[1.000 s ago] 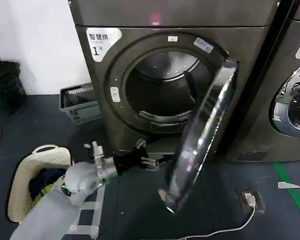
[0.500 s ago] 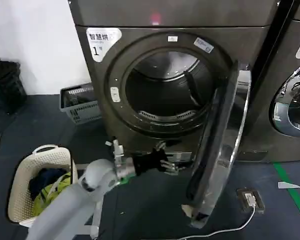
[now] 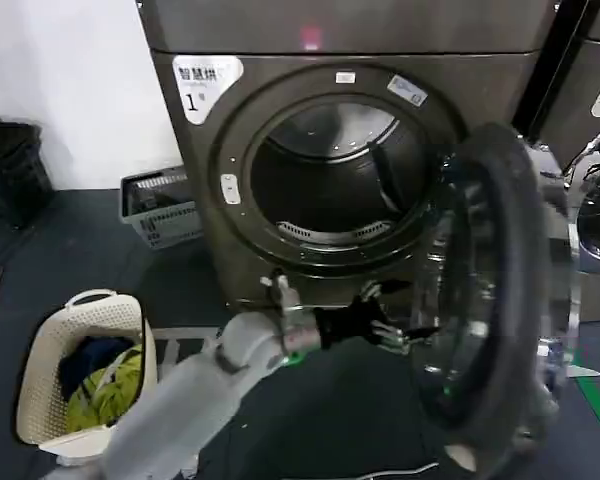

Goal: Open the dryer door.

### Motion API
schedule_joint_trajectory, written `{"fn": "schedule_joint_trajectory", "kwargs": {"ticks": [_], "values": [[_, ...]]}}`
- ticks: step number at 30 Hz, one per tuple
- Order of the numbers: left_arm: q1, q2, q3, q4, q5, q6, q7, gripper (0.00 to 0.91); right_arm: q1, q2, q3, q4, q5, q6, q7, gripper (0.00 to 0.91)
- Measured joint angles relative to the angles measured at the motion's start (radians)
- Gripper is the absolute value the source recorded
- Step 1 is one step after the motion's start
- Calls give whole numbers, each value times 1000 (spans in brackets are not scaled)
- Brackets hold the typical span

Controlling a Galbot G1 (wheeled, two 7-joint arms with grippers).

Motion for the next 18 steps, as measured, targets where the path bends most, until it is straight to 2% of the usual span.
{"fn": "schedule_joint_trajectory", "kwargs": {"ticks": [4,7,13,18], "values": [[-33,-39,38,29,25,-7,-28,907,-11,12,15,9,-5,0,3,907],[-59,-75,65,55,35,-8,-38,907,-23,16,28,4,-37,-15,-4,907],[-99,-144,110,115,50,-21,-43,907,-63,28,63,14,-46,-39,-6,907],[-132,-196,150,170,83,-34,-52,907,-80,18,98,-13,-62,-43,-6,907]]}}
